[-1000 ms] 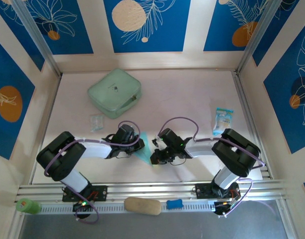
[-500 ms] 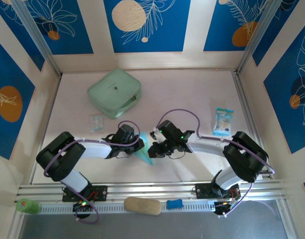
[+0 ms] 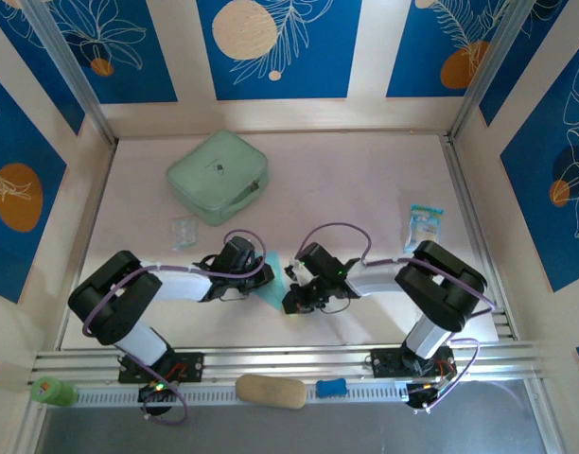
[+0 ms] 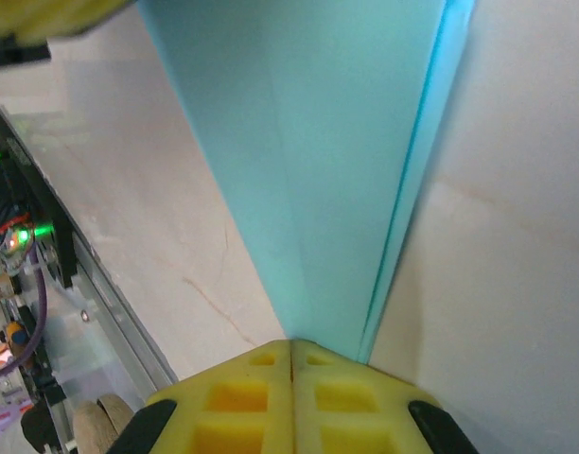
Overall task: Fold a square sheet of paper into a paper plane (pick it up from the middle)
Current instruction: Perform the fourth fold on the wing at the bottom-center of the table.
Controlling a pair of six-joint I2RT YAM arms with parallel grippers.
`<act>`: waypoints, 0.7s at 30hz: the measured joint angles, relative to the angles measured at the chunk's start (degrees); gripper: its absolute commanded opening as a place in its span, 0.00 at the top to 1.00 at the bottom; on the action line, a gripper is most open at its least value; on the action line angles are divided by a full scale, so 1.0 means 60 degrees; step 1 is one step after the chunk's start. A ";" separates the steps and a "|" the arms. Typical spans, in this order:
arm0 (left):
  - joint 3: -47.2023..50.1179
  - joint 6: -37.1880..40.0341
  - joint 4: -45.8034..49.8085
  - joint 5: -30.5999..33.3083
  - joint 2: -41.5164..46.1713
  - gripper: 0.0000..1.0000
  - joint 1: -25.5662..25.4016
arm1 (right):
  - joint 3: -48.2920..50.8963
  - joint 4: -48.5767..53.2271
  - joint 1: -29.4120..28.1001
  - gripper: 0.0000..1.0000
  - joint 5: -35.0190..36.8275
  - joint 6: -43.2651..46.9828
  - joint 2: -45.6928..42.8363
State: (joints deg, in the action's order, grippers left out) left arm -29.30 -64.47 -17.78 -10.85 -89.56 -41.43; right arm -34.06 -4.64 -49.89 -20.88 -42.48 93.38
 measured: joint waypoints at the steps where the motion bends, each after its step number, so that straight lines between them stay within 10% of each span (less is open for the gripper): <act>1: 0.0000 0.0000 0.0000 -0.0004 0.0000 0.94 0.0000 | 0.0186 -0.0131 -0.0040 0.95 0.0018 -0.0076 -0.0127; 21: 0.0029 0.0000 0.0015 0.0069 0.0044 0.93 0.0000 | -0.1198 0.1144 0.0623 0.94 0.0200 -0.0149 -0.1104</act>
State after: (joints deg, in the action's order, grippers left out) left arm -29.12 -64.47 -17.69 -10.44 -89.30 -41.43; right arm -41.25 2.22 -46.15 -19.68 -43.38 86.76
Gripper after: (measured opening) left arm 0.067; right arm 0.062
